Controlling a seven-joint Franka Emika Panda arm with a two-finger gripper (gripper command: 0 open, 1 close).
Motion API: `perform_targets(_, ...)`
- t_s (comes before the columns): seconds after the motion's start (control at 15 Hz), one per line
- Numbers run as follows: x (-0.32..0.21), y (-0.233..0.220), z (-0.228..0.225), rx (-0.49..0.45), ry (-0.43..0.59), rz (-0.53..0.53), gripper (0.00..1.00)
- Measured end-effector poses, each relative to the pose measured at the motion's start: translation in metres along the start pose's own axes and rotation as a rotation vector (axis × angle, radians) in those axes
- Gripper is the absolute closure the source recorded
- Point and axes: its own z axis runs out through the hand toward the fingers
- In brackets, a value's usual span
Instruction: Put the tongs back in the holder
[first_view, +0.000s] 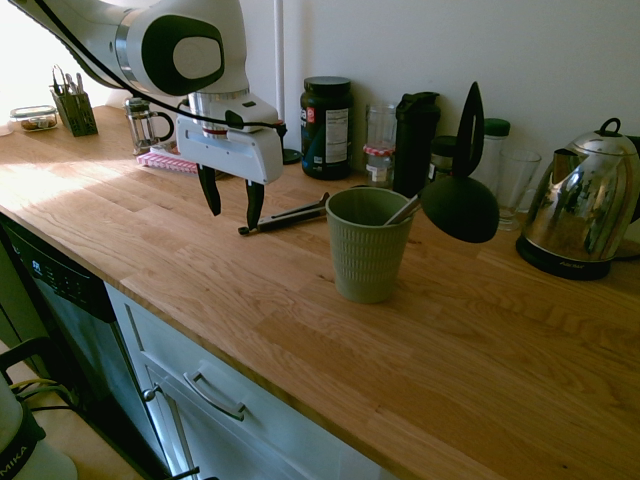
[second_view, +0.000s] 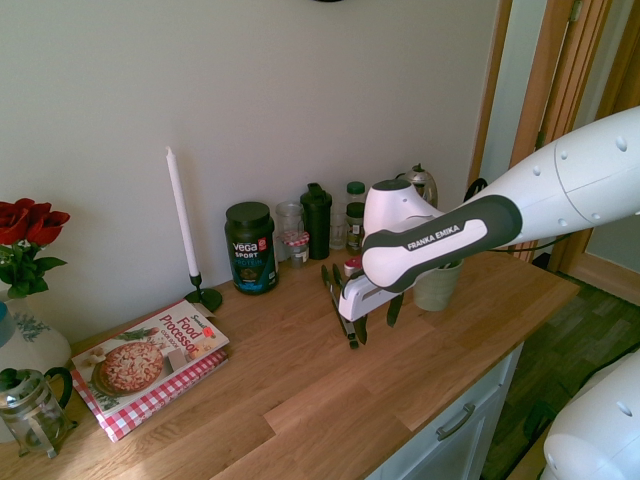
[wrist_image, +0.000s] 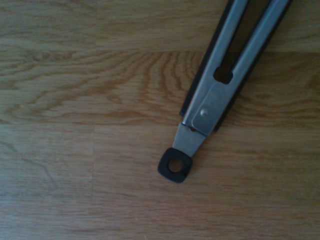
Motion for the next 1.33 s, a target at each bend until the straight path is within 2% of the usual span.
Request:
perform_targets(0.2, 0.004, 0.000, 0.002, 0.003, -0.004, 0.015, 0.00)
perform_targets(0.33, 0.016, -0.006, -0.012, 0.027, 0.016, 0.051, 0.00)
perform_targets(0.53, 0.048, -0.032, -0.048, 0.071, 0.050, 0.144, 0.00)
perform_targets(0.67, 0.077, -0.055, -0.055, 0.082, 0.077, 0.237, 0.00)
perform_targets(0.93, 0.120, -0.096, -0.025, 0.108, 0.097, 0.317, 0.00)
perform_targets(1.27, 0.153, -0.127, 0.007, 0.121, 0.121, 0.324, 0.00)
perform_targets(1.33, 0.157, -0.134, 0.013, 0.126, 0.110, 0.331, 1.00)
